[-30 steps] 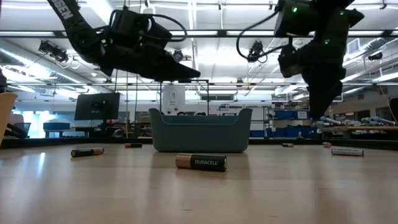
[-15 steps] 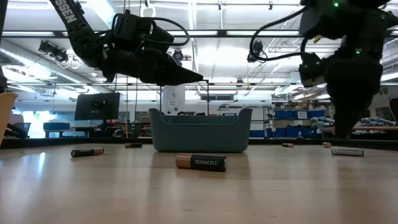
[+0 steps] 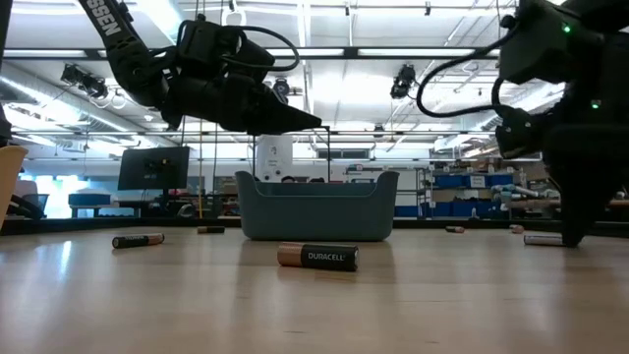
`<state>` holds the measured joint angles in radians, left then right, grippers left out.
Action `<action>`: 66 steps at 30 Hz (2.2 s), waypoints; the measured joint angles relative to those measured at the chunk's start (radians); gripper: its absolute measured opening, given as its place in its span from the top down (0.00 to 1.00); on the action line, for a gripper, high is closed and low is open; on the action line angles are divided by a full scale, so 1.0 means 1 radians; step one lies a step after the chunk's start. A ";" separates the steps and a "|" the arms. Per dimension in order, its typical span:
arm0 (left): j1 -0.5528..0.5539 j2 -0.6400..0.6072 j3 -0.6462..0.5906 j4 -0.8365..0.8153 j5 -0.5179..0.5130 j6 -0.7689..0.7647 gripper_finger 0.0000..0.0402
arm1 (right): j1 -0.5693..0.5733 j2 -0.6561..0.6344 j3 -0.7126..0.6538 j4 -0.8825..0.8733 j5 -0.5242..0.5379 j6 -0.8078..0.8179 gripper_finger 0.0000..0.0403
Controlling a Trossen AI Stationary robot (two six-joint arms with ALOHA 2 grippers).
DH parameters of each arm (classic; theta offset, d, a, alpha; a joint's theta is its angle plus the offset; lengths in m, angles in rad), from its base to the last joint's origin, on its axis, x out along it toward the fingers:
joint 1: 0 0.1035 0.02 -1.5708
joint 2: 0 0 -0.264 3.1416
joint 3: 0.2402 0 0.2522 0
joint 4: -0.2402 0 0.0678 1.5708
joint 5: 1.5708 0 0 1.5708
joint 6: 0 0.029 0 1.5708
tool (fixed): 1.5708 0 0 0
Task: Sort batteries
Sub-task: Put the silver battery into the blue bin
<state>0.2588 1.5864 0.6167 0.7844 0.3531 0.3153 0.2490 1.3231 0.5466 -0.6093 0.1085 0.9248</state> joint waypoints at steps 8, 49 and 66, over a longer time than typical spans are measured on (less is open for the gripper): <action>0.000 0.000 0.000 0.008 0.000 0.014 0.99 | 0.001 -0.004 -0.036 0.019 0.028 -0.015 0.73; 0.097 -0.001 -0.221 0.586 0.064 -0.080 0.99 | -0.271 0.203 0.562 0.126 0.051 -0.689 0.91; 0.101 -0.001 -0.230 0.578 0.096 -0.081 0.99 | -0.413 0.603 0.864 -0.111 -0.076 -0.905 0.90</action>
<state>0.3603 1.5853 0.3866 1.3621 0.4495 0.2344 -0.1635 1.9259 1.4105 -0.7200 0.0329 0.0194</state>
